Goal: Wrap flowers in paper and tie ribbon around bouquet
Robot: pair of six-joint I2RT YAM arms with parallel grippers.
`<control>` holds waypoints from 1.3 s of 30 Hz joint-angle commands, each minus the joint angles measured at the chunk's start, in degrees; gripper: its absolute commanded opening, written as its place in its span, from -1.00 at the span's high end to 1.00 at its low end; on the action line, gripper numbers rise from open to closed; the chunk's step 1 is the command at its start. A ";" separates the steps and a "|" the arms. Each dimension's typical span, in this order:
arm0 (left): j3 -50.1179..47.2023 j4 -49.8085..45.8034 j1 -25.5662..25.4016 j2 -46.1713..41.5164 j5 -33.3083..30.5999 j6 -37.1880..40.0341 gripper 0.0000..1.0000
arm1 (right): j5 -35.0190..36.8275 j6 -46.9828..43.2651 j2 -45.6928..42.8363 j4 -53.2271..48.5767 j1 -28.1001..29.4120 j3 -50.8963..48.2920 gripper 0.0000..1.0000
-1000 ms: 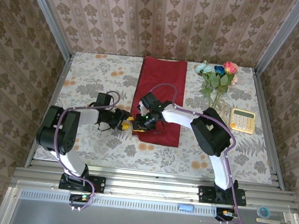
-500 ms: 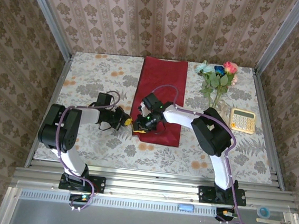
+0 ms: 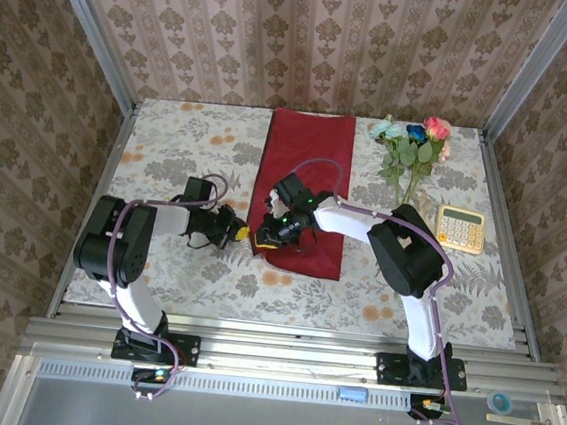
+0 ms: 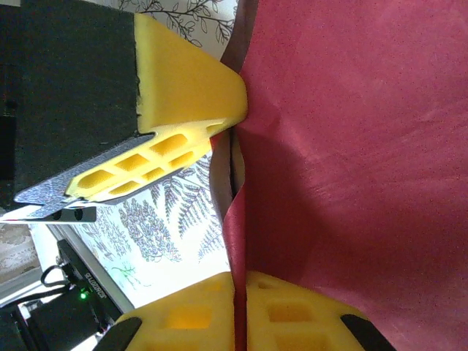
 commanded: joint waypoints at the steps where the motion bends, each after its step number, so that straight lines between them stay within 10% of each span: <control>1: 1.35 -3.15 -0.33 -0.19 -0.94 2.51 1.00 | -0.84 -0.21 -3.33 -0.40 -0.63 -1.25 0.75; 9: 1.70 -3.65 -0.33 -0.01 -0.95 3.17 1.00 | -0.93 0.46 -5.04 -0.40 -1.14 -1.85 0.61; 26: 2.05 -5.35 -0.20 -0.92 -1.20 4.02 1.00 | 4.41 0.47 -8.40 -0.80 -1.42 -3.31 1.00; 39: 2.62 -8.34 0.94 -2.04 -3.75 5.71 1.00 | 31.61 5.80 -38.95 -6.15 -12.79 -24.48 1.00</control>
